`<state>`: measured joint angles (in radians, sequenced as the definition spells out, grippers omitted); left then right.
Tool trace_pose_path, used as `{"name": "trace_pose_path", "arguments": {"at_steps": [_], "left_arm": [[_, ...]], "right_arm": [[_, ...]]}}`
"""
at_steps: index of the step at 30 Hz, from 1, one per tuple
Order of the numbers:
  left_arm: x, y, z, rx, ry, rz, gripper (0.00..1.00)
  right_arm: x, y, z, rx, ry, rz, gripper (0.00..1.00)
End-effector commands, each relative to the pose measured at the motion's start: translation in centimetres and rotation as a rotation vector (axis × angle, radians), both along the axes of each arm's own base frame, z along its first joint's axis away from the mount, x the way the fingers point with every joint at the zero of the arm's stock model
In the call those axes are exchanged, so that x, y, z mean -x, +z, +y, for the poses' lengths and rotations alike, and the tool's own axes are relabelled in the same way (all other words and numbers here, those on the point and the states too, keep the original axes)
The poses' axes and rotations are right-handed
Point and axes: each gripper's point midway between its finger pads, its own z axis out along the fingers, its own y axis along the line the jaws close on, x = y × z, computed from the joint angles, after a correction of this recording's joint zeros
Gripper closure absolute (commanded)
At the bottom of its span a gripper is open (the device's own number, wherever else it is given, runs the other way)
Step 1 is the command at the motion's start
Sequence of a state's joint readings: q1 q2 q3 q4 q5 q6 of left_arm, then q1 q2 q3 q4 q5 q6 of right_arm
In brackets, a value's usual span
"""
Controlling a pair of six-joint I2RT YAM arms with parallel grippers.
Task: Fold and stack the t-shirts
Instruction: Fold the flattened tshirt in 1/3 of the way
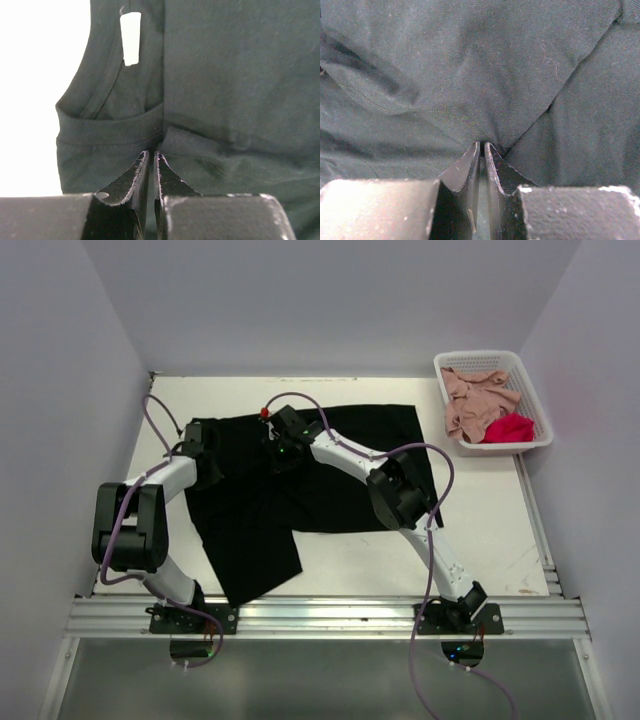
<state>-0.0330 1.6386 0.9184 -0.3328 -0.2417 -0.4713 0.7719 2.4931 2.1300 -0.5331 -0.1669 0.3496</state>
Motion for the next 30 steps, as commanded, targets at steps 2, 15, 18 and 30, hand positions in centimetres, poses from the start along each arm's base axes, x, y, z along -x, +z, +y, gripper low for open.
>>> {"name": "trace_pose_path", "arguments": {"at_steps": [2,15,18,30], "left_arm": [[-2.5,0.9,-0.1,0.025,0.011,-0.117,0.88],[-4.6,1.0,-1.3,0.076,-0.038,-0.172,0.88],[-4.8,1.0,-1.3,0.079,-0.04,-0.174,0.88],[-5.0,0.3,-1.2,0.073,-0.035,-0.16,1.0]], "right_arm": [[0.8,-1.8,-3.4,0.126,-0.009,0.033,0.87],[0.8,-2.0,-3.5,0.133,-0.002,0.038,0.87],[0.9,-2.2,-3.6,0.135,0.001,0.043,0.87],[1.0,-2.2,-3.7,0.138,0.003,0.039,0.88]]}}
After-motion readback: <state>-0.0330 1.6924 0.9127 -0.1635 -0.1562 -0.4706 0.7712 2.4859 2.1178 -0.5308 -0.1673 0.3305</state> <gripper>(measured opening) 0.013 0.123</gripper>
